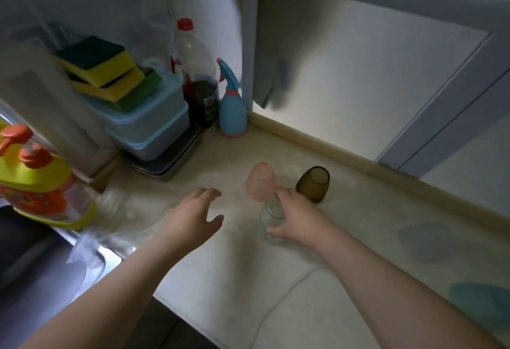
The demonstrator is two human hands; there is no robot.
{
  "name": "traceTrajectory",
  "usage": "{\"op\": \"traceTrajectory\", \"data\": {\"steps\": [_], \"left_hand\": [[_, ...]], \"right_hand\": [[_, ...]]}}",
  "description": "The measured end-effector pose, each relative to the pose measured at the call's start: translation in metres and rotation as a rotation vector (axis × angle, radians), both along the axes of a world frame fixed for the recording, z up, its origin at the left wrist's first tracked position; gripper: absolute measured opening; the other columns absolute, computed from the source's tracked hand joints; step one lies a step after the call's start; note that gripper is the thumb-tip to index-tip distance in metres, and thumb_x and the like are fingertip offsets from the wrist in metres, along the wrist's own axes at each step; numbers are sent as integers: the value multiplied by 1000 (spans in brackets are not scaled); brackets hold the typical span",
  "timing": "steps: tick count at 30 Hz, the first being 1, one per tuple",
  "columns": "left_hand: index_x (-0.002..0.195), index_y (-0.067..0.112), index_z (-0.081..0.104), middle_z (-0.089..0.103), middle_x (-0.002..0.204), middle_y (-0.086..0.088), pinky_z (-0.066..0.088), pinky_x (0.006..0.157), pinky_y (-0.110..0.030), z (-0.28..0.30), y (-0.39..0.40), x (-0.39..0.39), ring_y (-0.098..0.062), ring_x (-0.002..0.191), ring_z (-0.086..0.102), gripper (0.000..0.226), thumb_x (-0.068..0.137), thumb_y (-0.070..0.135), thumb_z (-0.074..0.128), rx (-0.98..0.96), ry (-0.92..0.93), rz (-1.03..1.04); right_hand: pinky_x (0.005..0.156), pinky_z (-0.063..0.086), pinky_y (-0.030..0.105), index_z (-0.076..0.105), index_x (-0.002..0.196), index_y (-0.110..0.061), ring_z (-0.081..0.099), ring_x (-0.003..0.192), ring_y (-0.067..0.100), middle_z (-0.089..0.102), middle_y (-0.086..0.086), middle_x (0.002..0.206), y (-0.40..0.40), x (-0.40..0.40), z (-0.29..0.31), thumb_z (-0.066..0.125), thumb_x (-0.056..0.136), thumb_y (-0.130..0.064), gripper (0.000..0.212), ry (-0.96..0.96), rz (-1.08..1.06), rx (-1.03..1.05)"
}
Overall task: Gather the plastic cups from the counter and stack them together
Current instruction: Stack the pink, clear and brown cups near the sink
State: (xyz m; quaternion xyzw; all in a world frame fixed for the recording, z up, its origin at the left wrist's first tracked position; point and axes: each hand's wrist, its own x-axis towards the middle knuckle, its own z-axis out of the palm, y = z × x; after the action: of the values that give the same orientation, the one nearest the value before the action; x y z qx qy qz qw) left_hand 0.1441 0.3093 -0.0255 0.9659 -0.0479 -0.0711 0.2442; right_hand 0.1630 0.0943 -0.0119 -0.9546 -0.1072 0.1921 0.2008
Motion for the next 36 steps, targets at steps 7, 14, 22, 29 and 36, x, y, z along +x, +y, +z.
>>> {"op": "traceTrajectory", "data": {"steps": [7,14,22,29,36], "left_hand": [[136,17,36,45,138,-6,41,94,-27,1,-33,40,-21,120,50,66,80,25,68,-84,58,-41],[140,22,29,40,144,-7,39,96,-31,-15,-69,89,-27,125,46,82,71,20,75,-175,140,-73],[134,15,40,48,136,-11,40,96,-34,-18,-72,92,-29,120,49,72,71,15,74,-182,93,-60],[128,20,47,55,129,-3,37,90,-28,61,-53,61,-22,117,51,69,67,26,79,-188,-92,-74],[125,28,46,56,122,5,43,86,-28,86,-85,30,-13,107,52,67,66,35,77,-190,-69,-227]], "right_hand": [[108,31,26,16,143,-27,36,133,20,33,6,148,-16,-8,-1,81,63,-41,104,74,-90,151],[102,28,16,24,143,-25,39,129,10,37,-2,146,-51,-25,3,77,69,-39,93,42,-205,217],[91,35,17,41,133,-20,50,115,11,51,1,129,-73,-34,-4,65,82,-33,58,-17,-267,139],[88,36,20,45,130,-17,52,111,16,55,4,124,-83,-18,8,63,82,-28,52,-49,-248,75],[85,40,25,48,127,-13,54,109,24,57,10,122,-87,-9,19,63,82,-26,49,-104,-242,67]]}}
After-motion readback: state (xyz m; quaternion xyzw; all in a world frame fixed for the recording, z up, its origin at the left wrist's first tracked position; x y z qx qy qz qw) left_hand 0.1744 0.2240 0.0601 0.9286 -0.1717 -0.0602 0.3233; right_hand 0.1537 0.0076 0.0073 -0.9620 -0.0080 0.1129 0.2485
